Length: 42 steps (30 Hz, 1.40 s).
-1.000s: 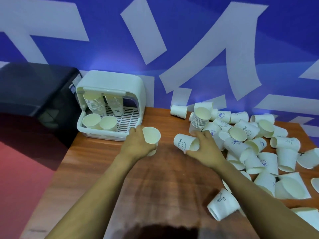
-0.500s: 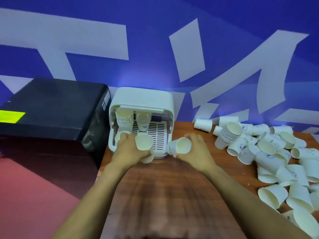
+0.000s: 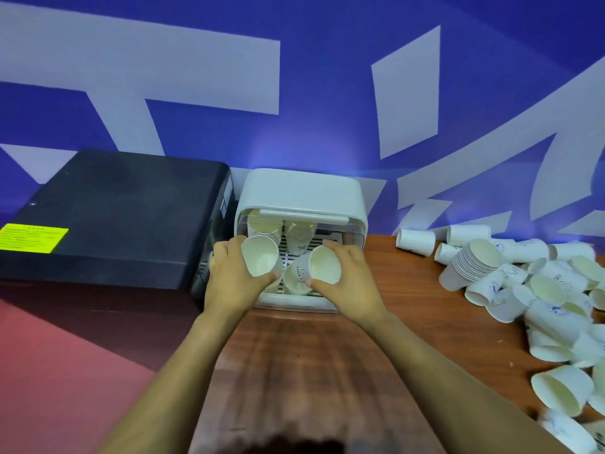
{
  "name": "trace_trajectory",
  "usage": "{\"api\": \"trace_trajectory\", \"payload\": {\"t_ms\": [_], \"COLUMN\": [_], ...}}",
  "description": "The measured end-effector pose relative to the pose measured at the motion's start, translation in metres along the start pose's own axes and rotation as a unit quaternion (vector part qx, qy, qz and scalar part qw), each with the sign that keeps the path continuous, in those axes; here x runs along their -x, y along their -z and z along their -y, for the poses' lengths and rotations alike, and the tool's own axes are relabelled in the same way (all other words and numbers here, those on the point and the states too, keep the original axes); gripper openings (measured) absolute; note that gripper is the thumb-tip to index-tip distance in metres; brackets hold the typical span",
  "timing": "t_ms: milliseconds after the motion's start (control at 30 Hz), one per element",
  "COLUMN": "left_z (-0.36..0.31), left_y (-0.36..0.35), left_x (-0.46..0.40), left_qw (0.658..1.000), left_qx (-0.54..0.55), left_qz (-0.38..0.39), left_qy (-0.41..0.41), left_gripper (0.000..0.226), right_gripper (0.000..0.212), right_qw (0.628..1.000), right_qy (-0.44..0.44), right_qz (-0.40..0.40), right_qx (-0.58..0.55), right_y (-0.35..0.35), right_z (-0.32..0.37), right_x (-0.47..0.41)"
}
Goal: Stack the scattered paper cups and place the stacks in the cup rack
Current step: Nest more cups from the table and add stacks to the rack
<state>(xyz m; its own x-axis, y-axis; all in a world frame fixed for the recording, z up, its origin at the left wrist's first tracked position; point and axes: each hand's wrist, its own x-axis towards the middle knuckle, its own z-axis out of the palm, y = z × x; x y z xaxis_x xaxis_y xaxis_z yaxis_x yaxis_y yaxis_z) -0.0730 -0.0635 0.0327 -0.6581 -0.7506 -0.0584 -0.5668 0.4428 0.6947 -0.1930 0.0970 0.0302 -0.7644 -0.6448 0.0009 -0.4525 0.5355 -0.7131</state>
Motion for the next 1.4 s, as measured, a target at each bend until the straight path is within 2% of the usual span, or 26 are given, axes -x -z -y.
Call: {"api": "trace_trajectory", "payload": {"t_ms": [267,433,633,767,867,933,1033,1200,1300,1400], "left_z": [0.008,0.021,0.031,0.036,0.033,0.027,0.013,-0.013,-0.029,-0.048], "left_y": [-0.020,-0.032,-0.041,-0.045,-0.042,-0.036,-0.033,-0.056,-0.076,-0.094], "left_x": [-0.017,-0.032,-0.040,-0.040,-0.036,-0.029,-0.012,0.019,0.041,0.065], "left_qw": [0.998,0.992,0.972,0.963,0.964,0.973,0.984,0.984,0.977,0.964], "left_qx": [-0.051,-0.107,-0.203,-0.214,-0.199,-0.171,-0.124,-0.023,-0.007,0.009], "left_qz": [0.035,0.060,0.119,0.163,0.173,0.154,0.115,0.103,0.130,0.198], "left_qy": [0.014,-0.006,0.000,0.013,0.014,-0.002,-0.058,-0.145,-0.171,-0.180], "left_gripper": [0.084,0.084,0.081,0.094,0.096,0.092,0.083,0.063,0.061,0.054], "right_gripper": [0.075,0.072,0.065,0.070,0.075,0.074,0.065,0.048,0.042,0.037], "right_qw": [0.998,0.990,0.987,0.980,0.978,0.978,0.983,0.975,0.970,0.972], "right_qy": [-0.018,-0.047,-0.067,-0.082,-0.081,-0.071,-0.071,-0.118,-0.154,-0.180], "right_qz": [0.035,0.109,0.134,0.163,0.186,0.183,0.162,0.167,0.163,0.139], "right_qx": [0.039,0.074,0.060,0.077,0.058,0.066,0.053,0.082,0.089,0.050], "right_y": [-0.024,-0.040,-0.055,-0.057,-0.050,-0.039,-0.016,0.024,0.049,0.073], "right_z": [-0.014,-0.025,-0.032,-0.037,-0.038,-0.038,-0.043,-0.073,-0.093,-0.113], "right_x": [-0.023,-0.032,-0.034,-0.028,-0.025,-0.021,-0.005,0.042,0.063,0.077]}}
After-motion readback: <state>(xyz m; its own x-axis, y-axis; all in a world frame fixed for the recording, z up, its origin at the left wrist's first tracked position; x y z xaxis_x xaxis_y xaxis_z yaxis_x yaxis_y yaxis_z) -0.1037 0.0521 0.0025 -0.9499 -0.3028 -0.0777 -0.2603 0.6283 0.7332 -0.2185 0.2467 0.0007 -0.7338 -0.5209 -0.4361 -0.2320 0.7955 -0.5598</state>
